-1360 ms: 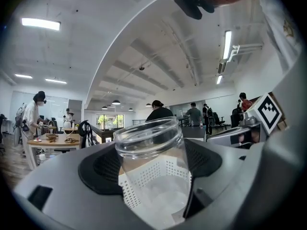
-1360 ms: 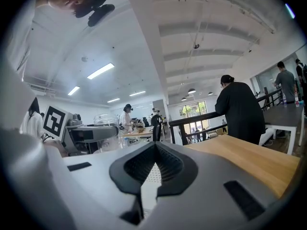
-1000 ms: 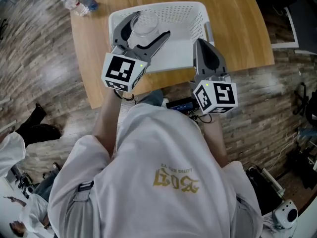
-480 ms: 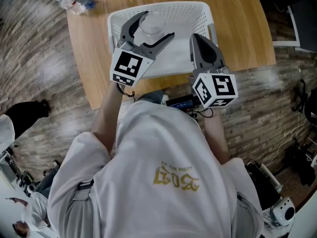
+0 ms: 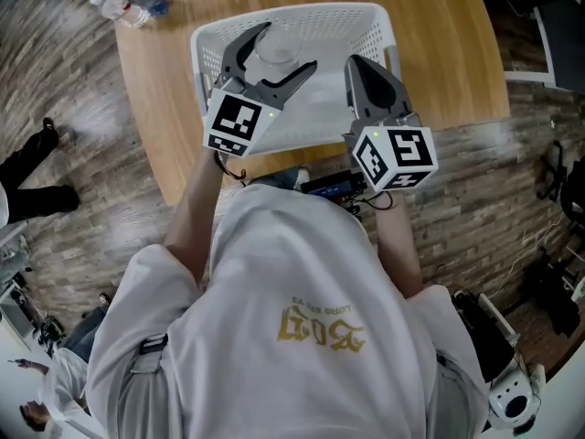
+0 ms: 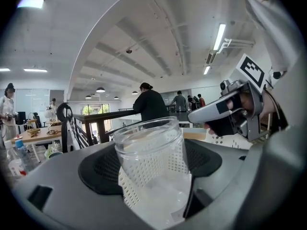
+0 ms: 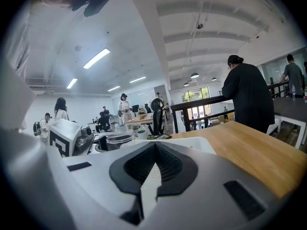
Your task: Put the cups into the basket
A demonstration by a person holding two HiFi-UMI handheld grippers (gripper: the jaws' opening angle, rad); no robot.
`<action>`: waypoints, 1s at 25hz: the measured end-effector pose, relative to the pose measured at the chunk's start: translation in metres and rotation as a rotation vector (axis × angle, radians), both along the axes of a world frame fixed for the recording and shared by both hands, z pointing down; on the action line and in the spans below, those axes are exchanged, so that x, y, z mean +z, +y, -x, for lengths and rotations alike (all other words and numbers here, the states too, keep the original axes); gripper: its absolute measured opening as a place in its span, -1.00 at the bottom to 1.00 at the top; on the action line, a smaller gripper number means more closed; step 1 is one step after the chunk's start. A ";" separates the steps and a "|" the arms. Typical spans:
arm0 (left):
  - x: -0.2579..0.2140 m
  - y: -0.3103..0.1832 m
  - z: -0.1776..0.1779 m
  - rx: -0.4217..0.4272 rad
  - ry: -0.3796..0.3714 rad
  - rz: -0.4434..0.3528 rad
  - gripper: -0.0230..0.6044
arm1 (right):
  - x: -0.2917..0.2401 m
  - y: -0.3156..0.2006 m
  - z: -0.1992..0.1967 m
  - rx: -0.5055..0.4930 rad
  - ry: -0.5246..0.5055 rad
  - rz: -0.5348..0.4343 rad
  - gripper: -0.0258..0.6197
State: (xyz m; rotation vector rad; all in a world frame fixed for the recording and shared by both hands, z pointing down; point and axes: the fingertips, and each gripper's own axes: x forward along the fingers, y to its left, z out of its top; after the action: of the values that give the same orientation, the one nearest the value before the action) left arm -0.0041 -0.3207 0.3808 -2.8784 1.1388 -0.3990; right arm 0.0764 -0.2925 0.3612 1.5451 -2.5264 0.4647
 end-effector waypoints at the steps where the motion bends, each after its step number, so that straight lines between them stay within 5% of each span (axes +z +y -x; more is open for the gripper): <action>1: 0.003 -0.001 0.000 0.004 -0.007 0.012 0.34 | 0.000 -0.003 0.002 -0.006 -0.002 0.000 -0.89; 9: 0.024 0.001 -0.021 0.096 -0.077 -0.008 0.34 | 0.009 -0.017 0.003 -0.033 0.026 0.013 -0.89; 15: 0.045 -0.005 -0.019 0.083 -0.174 0.021 0.34 | 0.011 -0.026 0.009 -0.072 -0.014 0.029 -0.89; 25: 0.060 0.001 -0.030 0.117 -0.254 -0.008 0.34 | 0.031 -0.029 0.026 -0.192 -0.161 0.207 -0.77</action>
State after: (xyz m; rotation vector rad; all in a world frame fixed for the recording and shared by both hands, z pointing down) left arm 0.0260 -0.3193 0.4406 -2.7666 0.9247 -0.7270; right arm 0.0500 -0.3213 0.3925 1.2244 -2.6114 0.8219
